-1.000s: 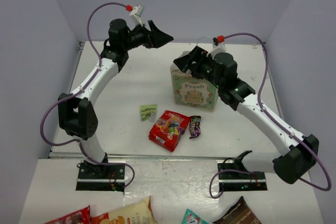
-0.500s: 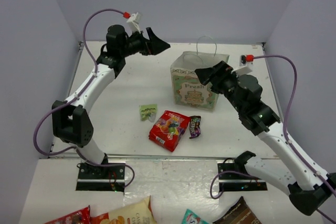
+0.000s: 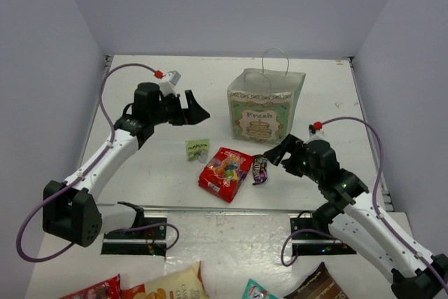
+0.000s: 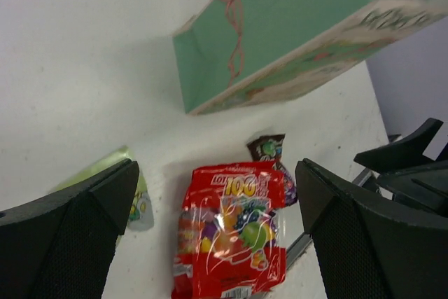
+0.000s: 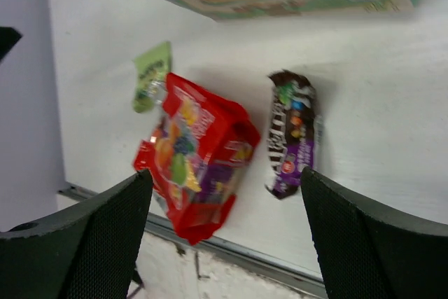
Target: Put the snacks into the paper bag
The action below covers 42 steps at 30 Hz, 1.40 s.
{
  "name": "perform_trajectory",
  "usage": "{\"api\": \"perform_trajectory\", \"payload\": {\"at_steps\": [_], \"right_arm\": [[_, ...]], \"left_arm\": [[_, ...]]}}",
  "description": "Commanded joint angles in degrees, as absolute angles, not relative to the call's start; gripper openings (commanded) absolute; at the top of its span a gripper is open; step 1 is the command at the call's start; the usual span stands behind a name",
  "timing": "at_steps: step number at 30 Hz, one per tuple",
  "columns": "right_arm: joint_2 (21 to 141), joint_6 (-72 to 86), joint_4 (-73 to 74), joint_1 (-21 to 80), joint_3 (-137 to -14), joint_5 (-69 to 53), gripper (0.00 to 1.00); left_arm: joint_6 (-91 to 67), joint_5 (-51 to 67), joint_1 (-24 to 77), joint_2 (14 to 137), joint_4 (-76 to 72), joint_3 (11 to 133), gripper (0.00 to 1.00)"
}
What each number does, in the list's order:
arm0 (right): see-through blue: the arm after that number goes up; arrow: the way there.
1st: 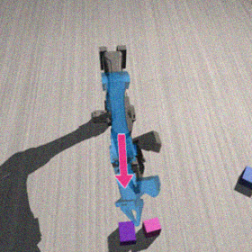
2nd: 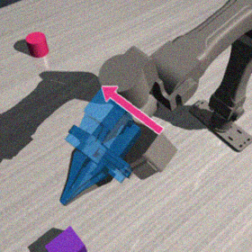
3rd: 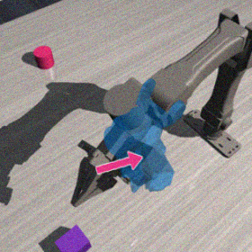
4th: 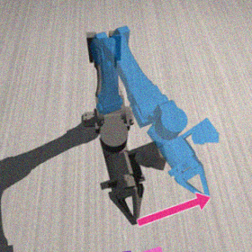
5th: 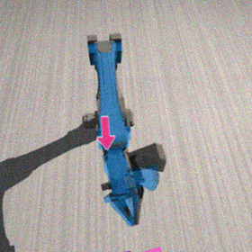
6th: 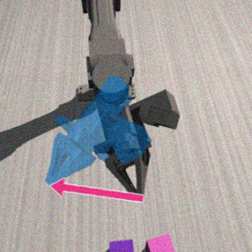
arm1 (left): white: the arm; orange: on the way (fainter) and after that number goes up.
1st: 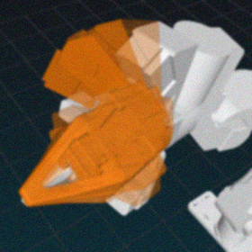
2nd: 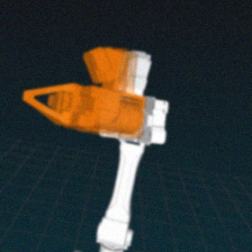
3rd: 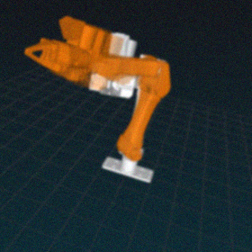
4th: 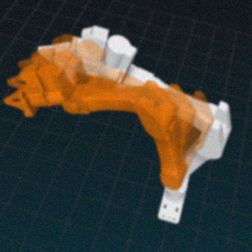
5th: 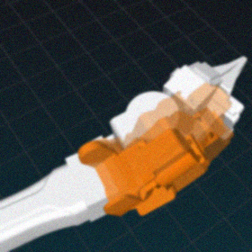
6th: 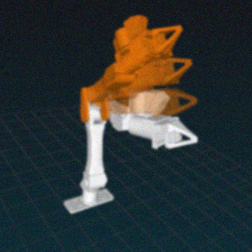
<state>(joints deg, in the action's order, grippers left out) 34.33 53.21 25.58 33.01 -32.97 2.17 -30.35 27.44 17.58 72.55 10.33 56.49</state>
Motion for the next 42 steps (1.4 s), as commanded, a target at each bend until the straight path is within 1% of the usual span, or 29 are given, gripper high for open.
{"api": "perform_trajectory", "payload": {"at_steps": [1, 5, 9, 13, 17, 19, 22, 26, 28, 29, 30, 31, 33, 36, 37, 38, 39, 42], "right_arm": [[32.8, 56.9, 28.0, 33.3, -28.3, 0.7, 0.87], [34.3, 58.4, 25.5, 33.3, -24.4, 0.4, 0.87], [37.1, 59.5, 22.3, 33.3, -21.3, 0.4, 0.87], [42.5, 59.2, 20.9, 33.3, -21.1, 0.4, 0.86], [52.7, 58.5, 18.6, 33.4, -22.7, 0.4, 0.85], [55.7, 58.4, 16.5, 33.4, -23.2, 0.4, 0.84], [60.4, 58.6, 14.9, 33.9, -23.9, -1.1, 0.8], [63.5, 58.5, 13.5, 34.4, -25.0, -1.0, 0.7], [65.3, 58.5, 13.3, 34.7, -25.7, -1.3, 0.67], [65.8, 58.5, 13.4, 35.2, -25.9, -1.6, 0.6], [67.0, 58.5, 13.3, 35.6, -26.1, -1.8, 0.55], [67.5, 58.6, 13.4, 35.9, -26.5, -2.0, 0.47], [68.2, 60.2, 14.1, 38.0, -26.5, -1.3, 0.45], [68.5, 61.9, 13.8, 40.5, -25.6, -0.3, 0.36], [69.1, 62.1, 13.8, 40.8, -25.5, -0.3, 0.19], [69.4, 62.3, 13.7, 41.0, -25.5, -0.2, 0.04], [69.8, 62.8, 14.3, 41.1, -25.7, -0.1, 0.0], [68.7, 63.9, 15.2, 41.8, -25.8, -0.1, 0.0]], "left_arm": [[-29.4, 23.7, 20.2, 68.7, 12.2, 51.5, 1.0], [-28.9, 17.9, 23.5, 68.2, 14.4, 47.1, 1.0], [-29.4, 15.9, 26.4, 69.8, 14.2, 43.4, 1.0], [-29.7, 14.5, 26.5, 70.1, 12.8, 40.1, 1.0], [-29.8, 13.8, 26.6, 69.8, 12.4, 38.0, 1.0], [-30.0, 13.7, 26.5, 69.2, 12.0, 36.9, 1.0], [-29.8, 14.0, 26.6, 67.9, 12.0, 36.0, 1.0], [-29.4, 14.6, 26.5, 66.0, 12.3, 35.9, 1.0], [-29.0, 14.6, 26.5, 65.7, 13.0, 36.2, 1.0], [-29.0, 14.6, 26.5, 65.2, 13.3, 36.4, 1.0], [-28.8, 14.6, 26.5, 65.0, 13.5, 36.5, 1.0], [-28.8, 14.5, 26.5, 64.4, 13.6, 36.5, 1.0], [-28.9, 14.3, 26.5, 63.9, 13.8, 36.6, 1.0], [-29.1, 13.5, 26.5, 63.1, 14.6, 37.1, 1.0], [-29.1, 13.4, 26.5, 62.5, 14.7, 37.1, 1.0], [-29.2, 13.3, 26.5, 62.2, 14.7, 36.8, 1.0], [-29.4, 12.7, 26.5, 62.1, 14.7, 36.7, 1.0], [-29.4, 12.5, 26.5, 61.4, 14.9, 36.5, 1.0]]}}
